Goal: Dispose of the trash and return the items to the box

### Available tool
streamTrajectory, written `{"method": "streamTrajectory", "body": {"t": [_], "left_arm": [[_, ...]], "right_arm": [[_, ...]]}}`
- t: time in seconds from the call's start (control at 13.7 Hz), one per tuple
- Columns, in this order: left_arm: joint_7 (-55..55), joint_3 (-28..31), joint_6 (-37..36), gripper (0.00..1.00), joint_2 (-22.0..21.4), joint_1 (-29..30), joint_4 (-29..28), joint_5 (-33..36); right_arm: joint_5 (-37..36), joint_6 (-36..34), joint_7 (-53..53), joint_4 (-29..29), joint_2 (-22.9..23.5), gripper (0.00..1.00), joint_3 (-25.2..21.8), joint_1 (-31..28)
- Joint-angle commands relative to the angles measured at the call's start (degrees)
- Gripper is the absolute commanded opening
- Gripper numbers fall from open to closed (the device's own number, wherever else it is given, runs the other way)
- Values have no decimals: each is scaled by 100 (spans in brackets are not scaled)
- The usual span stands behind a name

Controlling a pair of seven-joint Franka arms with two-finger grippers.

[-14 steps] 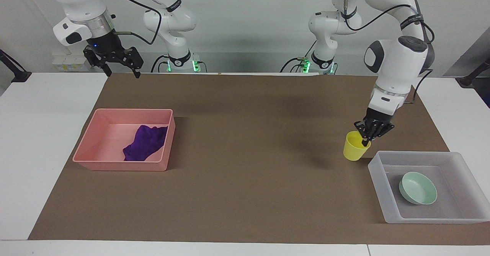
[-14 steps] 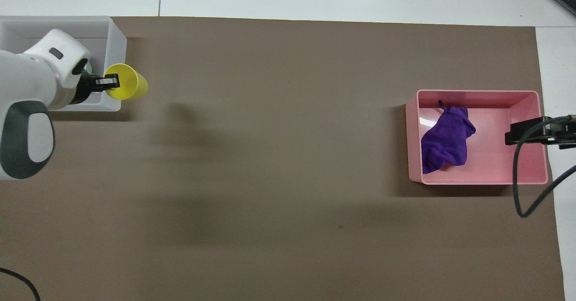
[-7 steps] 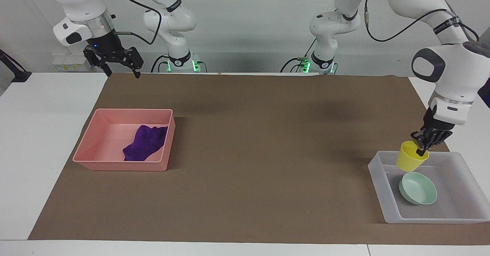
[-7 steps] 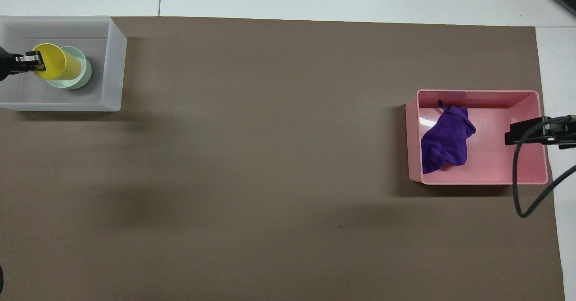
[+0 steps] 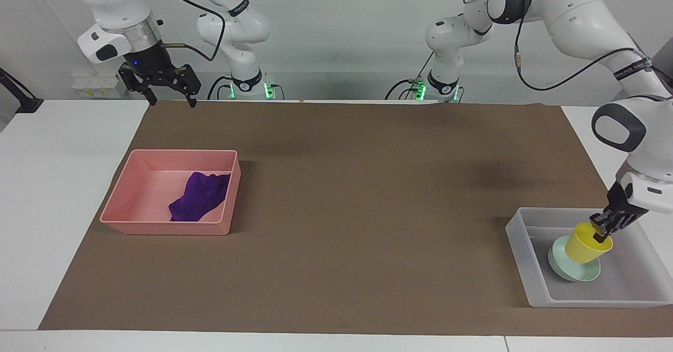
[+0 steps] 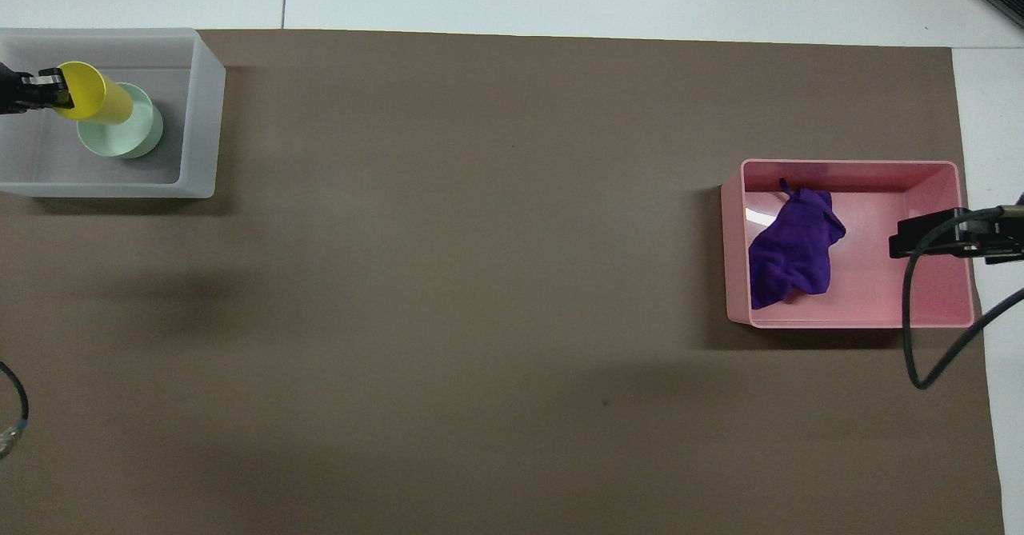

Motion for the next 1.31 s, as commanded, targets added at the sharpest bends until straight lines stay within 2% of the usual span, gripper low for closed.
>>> {"method": "streamTrajectory", "body": {"t": [0.0, 0.22, 0.37, 0.51, 0.58, 0.66, 0.73, 0.88, 0.95, 1.02, 1.24], "left_arm": [[155, -65, -119, 0, 285, 123, 309, -58], [164, -74, 30, 0, 418, 158, 204, -93], [181, -74, 162, 0, 348, 149, -94, -102], [173, -74, 67, 0, 312, 150, -131, -102], [182, -74, 49, 8, 312, 150, -131, -93], [199, -74, 40, 26, 312, 150, -113, -84], [243, -65, 31, 53, 312, 141, -96, -49], [339, -47, 31, 91, 312, 106, -43, -5], [401, -56, 31, 100, 304, 97, -8, -5], [514, -65, 40, 100, 243, 79, -8, -5], [1400, -65, 40, 100, -476, -131, -401, -23]], "right_arm": [[-7, 88, 72, -91, -77, 100, 28, -16], [-8, 26, 72, 181, 54, 100, 37, -7], [-8, -18, 72, 147, 46, 100, 37, -7], [-8, 0, 81, 120, 20, 100, 45, -7], [-8, 0, 81, 103, 11, 100, 45, -7], [1, 0, 81, 94, 2, 100, 45, -7], [1, 0, 81, 94, 2, 100, 45, -7], [1, 0, 81, 85, 2, 100, 45, -7], [1, 0, 81, 85, -7, 100, 45, -7], [1, 8, 81, 76, -7, 100, 45, -7], [1, 26, 81, 59, -16, 100, 45, -7]]}}
